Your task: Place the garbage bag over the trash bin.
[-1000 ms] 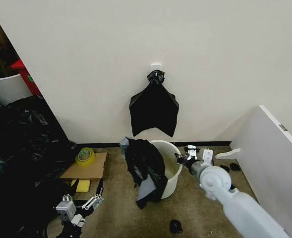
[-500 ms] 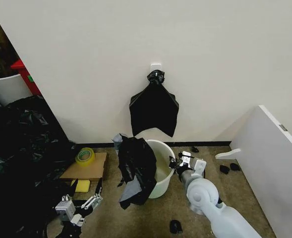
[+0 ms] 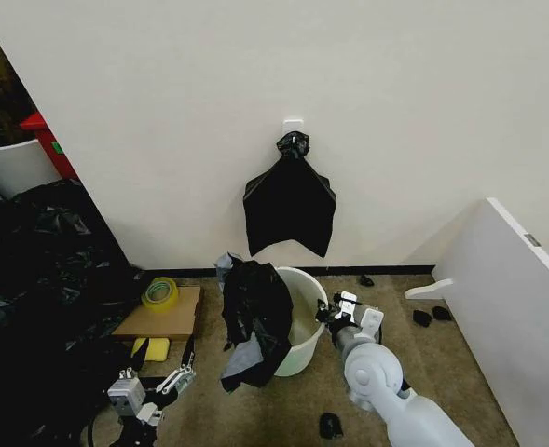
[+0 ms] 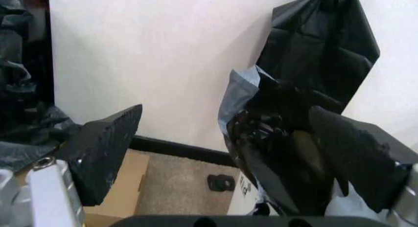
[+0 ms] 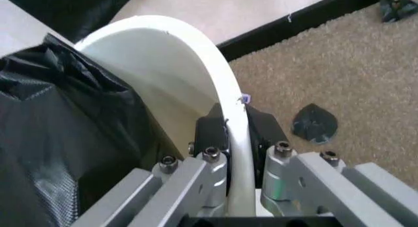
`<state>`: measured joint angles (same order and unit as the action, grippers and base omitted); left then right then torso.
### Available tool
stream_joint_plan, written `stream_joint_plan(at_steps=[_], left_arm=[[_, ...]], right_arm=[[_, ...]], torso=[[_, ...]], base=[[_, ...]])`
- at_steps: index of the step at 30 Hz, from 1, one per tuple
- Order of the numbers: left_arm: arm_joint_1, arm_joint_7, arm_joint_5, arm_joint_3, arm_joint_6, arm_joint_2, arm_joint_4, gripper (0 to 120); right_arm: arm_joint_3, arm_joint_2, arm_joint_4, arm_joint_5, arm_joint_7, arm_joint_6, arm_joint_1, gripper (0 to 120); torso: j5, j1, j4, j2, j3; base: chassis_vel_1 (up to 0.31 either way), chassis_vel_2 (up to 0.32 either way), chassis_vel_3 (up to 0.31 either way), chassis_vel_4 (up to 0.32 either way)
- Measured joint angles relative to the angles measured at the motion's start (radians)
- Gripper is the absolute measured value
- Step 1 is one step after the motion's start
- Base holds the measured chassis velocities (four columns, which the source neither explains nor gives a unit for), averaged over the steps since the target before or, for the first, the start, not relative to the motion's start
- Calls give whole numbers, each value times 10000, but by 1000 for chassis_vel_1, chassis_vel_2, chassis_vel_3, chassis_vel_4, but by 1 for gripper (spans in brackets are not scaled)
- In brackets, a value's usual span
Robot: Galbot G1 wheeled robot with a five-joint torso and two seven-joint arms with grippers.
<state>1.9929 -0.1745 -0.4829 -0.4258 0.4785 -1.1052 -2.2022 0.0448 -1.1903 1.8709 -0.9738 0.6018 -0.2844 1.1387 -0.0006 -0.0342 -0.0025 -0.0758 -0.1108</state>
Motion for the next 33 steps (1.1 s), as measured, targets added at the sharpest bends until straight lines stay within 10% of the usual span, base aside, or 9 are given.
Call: stream_joint_plan(at_steps=[17, 24, 33], left_arm=[[-27, -18, 97, 154, 11, -24, -69, 100], [-194, -261, 117, 372, -249, 54, -216, 100], [-539, -465, 229, 578, -519, -10, 54, 100]], right_arm=[[141, 301, 687, 1155, -197, -238, 624, 46], [171, 1305, 2664, 3788, 61, -581, 1368, 78], [-1087, 2299, 4892, 2430, -1721, -3168, -26, 100]], torso=[[1, 0, 0, 0, 0], [1, 0, -5, 0, 0], [0, 0, 1, 0, 0]], base=[[0, 0, 0, 0], [0, 0, 0, 0], [0, 0, 0, 0]])
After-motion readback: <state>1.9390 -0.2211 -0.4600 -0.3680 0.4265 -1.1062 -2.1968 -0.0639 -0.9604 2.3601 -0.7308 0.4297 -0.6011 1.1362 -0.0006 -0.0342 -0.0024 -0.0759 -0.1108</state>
